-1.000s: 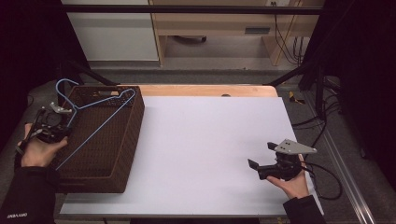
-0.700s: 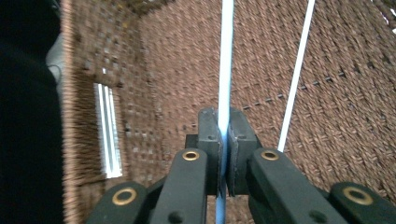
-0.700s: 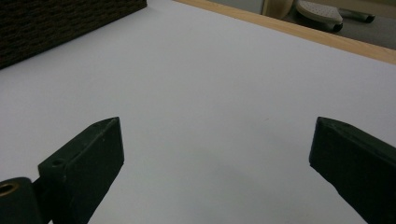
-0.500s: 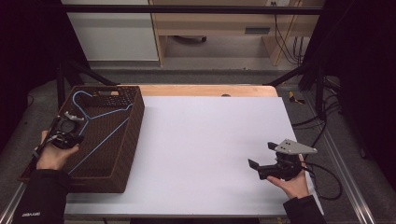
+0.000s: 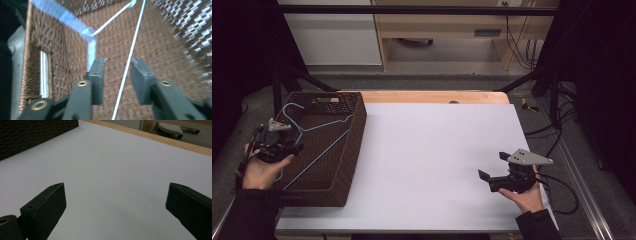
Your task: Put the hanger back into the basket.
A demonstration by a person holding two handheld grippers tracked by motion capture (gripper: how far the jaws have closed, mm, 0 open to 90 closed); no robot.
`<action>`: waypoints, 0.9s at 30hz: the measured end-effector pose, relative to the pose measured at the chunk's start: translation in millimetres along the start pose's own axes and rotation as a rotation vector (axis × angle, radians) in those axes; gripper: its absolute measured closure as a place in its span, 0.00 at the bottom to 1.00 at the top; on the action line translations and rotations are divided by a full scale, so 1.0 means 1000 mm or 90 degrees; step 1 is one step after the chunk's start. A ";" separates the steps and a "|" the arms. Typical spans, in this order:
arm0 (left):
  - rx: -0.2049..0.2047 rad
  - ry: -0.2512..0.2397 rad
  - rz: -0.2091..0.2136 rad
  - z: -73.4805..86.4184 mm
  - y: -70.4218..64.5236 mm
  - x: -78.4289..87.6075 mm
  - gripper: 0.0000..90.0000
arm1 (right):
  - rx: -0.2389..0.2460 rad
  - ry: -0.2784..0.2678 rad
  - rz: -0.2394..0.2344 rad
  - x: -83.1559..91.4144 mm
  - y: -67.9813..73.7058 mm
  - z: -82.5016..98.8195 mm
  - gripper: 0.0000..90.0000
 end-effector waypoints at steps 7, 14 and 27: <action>0.007 -0.100 0.055 0.002 -0.023 0.023 0.47 | 0.001 -0.005 -0.004 0.000 0.000 0.000 0.04; 0.003 -0.178 0.101 0.000 -0.056 0.035 0.32 | -0.005 -0.013 -0.005 0.001 0.000 -0.001 0.04; -0.012 -0.261 0.231 0.002 -0.115 0.038 0.13 | -0.005 -0.027 -0.007 0.004 -0.001 -0.001 0.03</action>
Point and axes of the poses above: each handheld gripper's, and its own axes: x roughly backward along the jaws, z roughly out of its underside, y roughly to its left, the point moved 1 cm from there along -x, roughly forward along the jaws, and after that the axes turned 6 degrees about -z, right-handed, at the moved point
